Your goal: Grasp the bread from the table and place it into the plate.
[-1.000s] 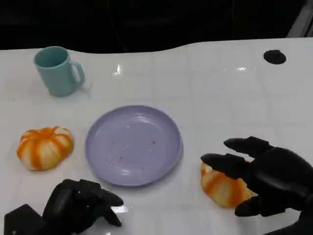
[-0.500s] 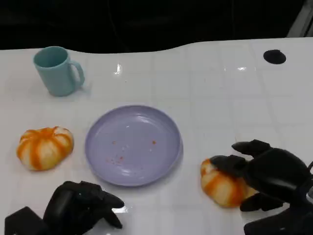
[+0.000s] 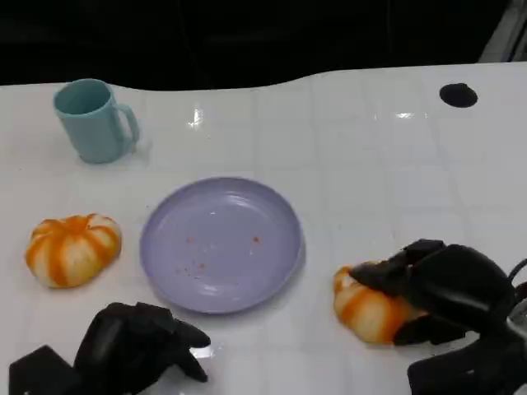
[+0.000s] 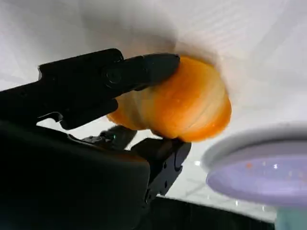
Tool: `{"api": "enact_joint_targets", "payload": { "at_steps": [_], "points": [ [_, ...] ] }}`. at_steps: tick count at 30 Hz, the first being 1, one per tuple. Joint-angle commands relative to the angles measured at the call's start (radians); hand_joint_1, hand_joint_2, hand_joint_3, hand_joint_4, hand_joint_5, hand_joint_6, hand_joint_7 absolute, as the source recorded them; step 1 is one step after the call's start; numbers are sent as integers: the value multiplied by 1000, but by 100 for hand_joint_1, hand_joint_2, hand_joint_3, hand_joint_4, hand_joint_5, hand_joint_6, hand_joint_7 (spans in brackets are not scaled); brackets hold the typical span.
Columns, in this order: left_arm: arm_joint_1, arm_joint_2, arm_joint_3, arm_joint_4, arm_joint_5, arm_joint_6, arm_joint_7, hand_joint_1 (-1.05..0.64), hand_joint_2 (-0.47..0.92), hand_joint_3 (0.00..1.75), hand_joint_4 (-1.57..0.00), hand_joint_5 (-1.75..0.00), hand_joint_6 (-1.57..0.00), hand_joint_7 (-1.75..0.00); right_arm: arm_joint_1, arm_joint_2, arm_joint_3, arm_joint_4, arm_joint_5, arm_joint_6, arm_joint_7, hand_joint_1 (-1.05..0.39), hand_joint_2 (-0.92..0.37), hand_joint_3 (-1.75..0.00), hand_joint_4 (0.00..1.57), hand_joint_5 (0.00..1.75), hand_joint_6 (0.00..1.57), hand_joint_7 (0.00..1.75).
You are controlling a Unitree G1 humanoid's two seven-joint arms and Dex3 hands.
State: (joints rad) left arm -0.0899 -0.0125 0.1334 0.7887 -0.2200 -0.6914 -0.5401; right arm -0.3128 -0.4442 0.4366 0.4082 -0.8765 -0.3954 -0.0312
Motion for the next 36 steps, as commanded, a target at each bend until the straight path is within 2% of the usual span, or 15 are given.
{"api": "enact_joint_targets", "payload": {
  "at_steps": [1, 2, 3, 6, 8, 10, 12, 14, 16, 18, 27, 30, 36],
  "points": [
    [10, 11, -1, -10, 5, 4, 18, -105, 91, 0, -140, -84, -157, -22, -30, 16, 16, 109, 6, -41, -132, -27, -89, -54, 82, 161, 107, 69],
    [10, 11, -2, -10, 6, 3, 19, -105, 91, 0, -140, -84, -157, -22, -35, 19, 20, 126, 1, -50, -171, -26, -86, -58, 82, 168, 95, 97],
    [11, 11, -2, -10, 7, 1, 20, -105, 92, 0, -140, -84, -157, -22, -39, 25, 23, 145, -3, -63, -222, -26, -83, -61, 81, 171, 87, 114],
    [11, 12, -3, -8, 10, -3, 19, -105, 92, 0, -139, -85, -157, -22, -51, 46, 22, 202, 5, -111, -361, -23, -69, -70, 83, 174, 78, 138],
    [13, 12, -3, -13, 9, 4, 21, -105, 92, 0, -139, -85, -157, -22, -59, 67, 16, 237, 10, -142, -462, -20, -56, -89, 86, 175, 71, 162],
    [14, 12, -5, -17, 13, 5, 27, -105, 92, 0, -139, -85, -157, -22, -69, 82, 19, 265, -4, -159, -564, -16, -43, -106, 89, 175, 69, 172],
    [14, 12, -6, -16, 12, 2, 28, -105, 92, 0, -139, -85, -157, -22, -75, 92, 23, 282, -12, -168, -632, -14, -38, -113, 91, 175, 70, 174],
    [12, 12, -5, -11, 3, 4, 21, -105, 92, 0, -139, -85, -157, -22, -79, 109, 19, 305, 8, -212, -691, -11, -30, -123, 95, 175, 74, 174],
    [11, 11, -5, -11, -1, 10, 19, -105, 91, 0, -139, -85, -157, -22, -85, 118, 15, 318, 27, -246, -717, -10, -25, -137, 98, 175, 79, 172],
    [10, 12, -5, -11, 0, 13, 22, -105, 91, 0, -139, -85, -157, -22, -89, 124, 11, 317, 38, -258, -721, -8, -22, -143, 99, 175, 81, 171],
    [13, 14, -12, -12, 17, -2, 32, -105, 92, 0, -139, -85, -157, -22, -83, 171, -35, 198, 166, -239, -566, -9, -15, -153, 102, 175, 82, 171],
    [14, 11, -11, -12, 11, -2, 27, -105, 92, 0, -140, -85, -157, -22, -101, 203, -46, 201, 206, -250, -524, -8, -11, -154, 102, 175, 83, 174],
    [15, 11, -11, -10, 8, -4, 22, -105, 91, 0, -139, -85, -157, -22, -148, 260, -45, 228, 219, -239, -492, -6, -13, -159, 104, 175, 82, 175]
  ]
}}
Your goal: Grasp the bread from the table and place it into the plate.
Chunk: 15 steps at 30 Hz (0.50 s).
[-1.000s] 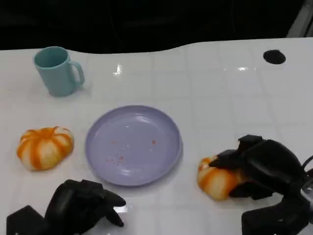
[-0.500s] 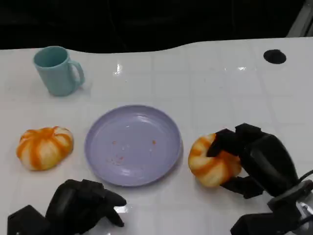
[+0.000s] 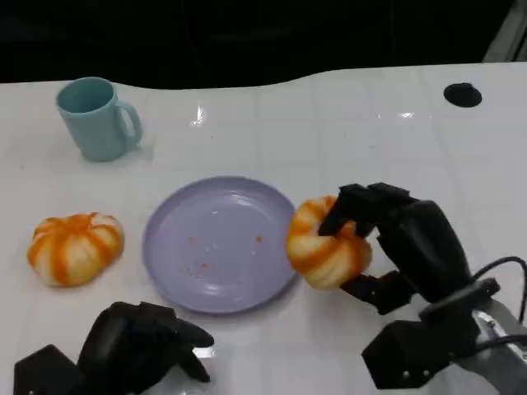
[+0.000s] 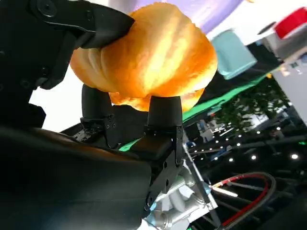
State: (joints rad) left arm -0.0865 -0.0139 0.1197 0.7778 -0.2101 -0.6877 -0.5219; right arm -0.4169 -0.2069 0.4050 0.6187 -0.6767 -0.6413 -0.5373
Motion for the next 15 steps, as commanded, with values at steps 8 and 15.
{"api": "enact_joint_targets", "payload": {
  "at_steps": [8, 15],
  "points": [
    [12, 11, 0, 4, 4, -13, 8, -105, 92, 0, -140, -85, -157, -22, -142, 107, 21, 97, -17, 50, 16, -3, -14, -152, 101, 175, 79, 173],
    [8, 8, -7, 11, 18, -20, 13, -105, 92, 0, -140, -84, -157, -23, -235, 167, 51, 212, -24, 69, 23, -4, -20, -143, 98, 175, 84, 159]
  ]
}}
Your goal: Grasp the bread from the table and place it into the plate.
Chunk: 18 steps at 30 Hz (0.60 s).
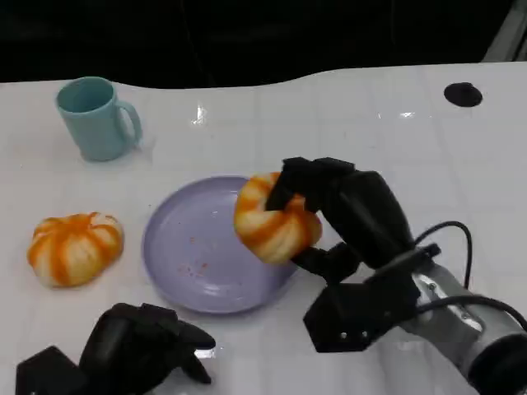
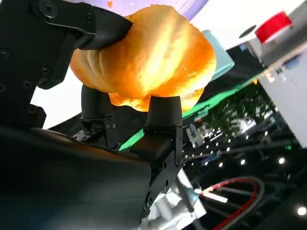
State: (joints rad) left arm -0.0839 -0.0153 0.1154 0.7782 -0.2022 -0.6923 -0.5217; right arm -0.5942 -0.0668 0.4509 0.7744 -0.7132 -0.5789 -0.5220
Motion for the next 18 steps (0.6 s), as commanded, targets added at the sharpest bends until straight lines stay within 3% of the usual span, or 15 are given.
{"api": "enact_joint_targets", "payload": {
  "at_steps": [1, 4, 7, 10, 12, 15, 18],
  "points": [
    [5, 10, -3, 13, 11, -18, 14, -105, 92, 0, -140, -84, -157, -23, -67, 34, 7, 71, 14, 7, 11, -4, -20, -142, 97, 175, 83, 159],
    [3, 10, -6, 21, 19, -27, 15, -105, 92, 0, -139, -84, -157, -22, -102, 67, 15, 144, 10, 15, -1, -5, -23, -140, 95, 175, 83, 157],
    [3, 7, -5, 23, 21, -30, 15, -105, 92, 1, -139, -84, -157, -22, -131, 94, 19, 208, 12, 19, -7, -8, -26, -138, 89, 171, 89, 133],
    [2, 4, -4, 25, 19, -32, 16, -105, 92, 1, -139, -84, -157, -22, -146, 102, 31, 237, 5, 35, 10, -14, -45, -96, 79, 137, 90, 78],
    [3, 3, -4, 24, 17, -30, 15, -105, 92, 1, -139, -84, -157, -22, -154, 93, 52, 241, -12, 49, 30, -21, -63, -65, 66, 100, 85, 39],
    [6, 3, -6, 17, 20, -24, 19, -105, 92, 0, -139, -84, -157, -22, -159, 82, 71, 231, -18, 74, 93, -30, -77, -36, 41, 58, 68, 8],
    [7, 2, -6, 15, 19, -26, 19, -105, 92, 0, -139, -84, -157, -22, -148, 66, 84, 193, -16, 106, 173, -44, -90, -16, 10, 44, 44, 1]
  ]
}}
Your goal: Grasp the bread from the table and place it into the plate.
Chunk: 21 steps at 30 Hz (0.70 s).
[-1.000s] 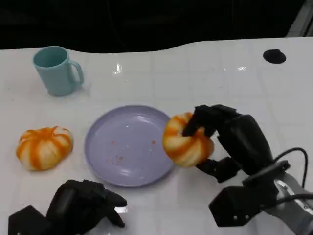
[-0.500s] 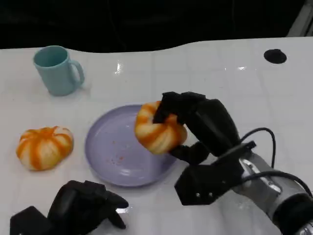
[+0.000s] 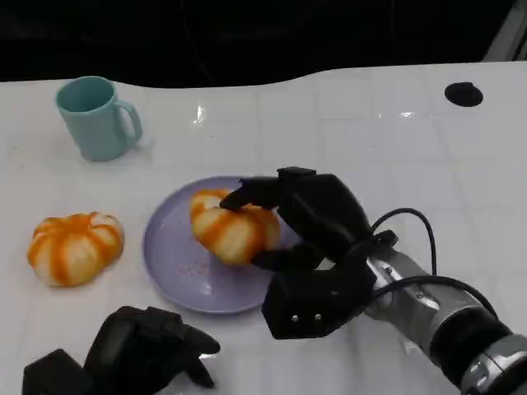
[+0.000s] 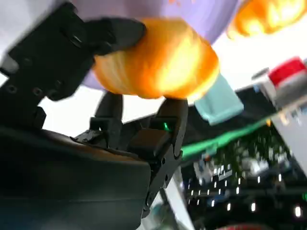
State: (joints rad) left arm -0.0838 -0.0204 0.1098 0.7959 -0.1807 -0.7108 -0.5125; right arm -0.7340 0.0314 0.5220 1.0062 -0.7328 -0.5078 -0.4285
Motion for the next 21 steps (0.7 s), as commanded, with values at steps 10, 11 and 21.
{"api": "enact_joint_targets", "payload": {
  "at_steps": [10, 11, 21],
  "points": [
    [4, 6, 2, -2, -3, -11, 13, -105, 92, 0, -139, -84, -157, -22, 90, -115, 7, -253, 37, 52, 223, -60, -92, -19, 0, 38, 29, 0],
    [4, 6, 3, -1, -5, -12, 11, -105, 92, 0, -139, -84, -157, -22, 106, -126, 3, -285, 41, 55, 238, -60, -92, -19, 0, 37, 29, 0],
    [4, 6, 4, -6, -4, -10, 17, -105, 92, 1, -139, -85, -157, -22, 244, -206, -46, -533, 121, 39, 357, -57, -92, -20, 0, 36, 27, 0]
  ]
}}
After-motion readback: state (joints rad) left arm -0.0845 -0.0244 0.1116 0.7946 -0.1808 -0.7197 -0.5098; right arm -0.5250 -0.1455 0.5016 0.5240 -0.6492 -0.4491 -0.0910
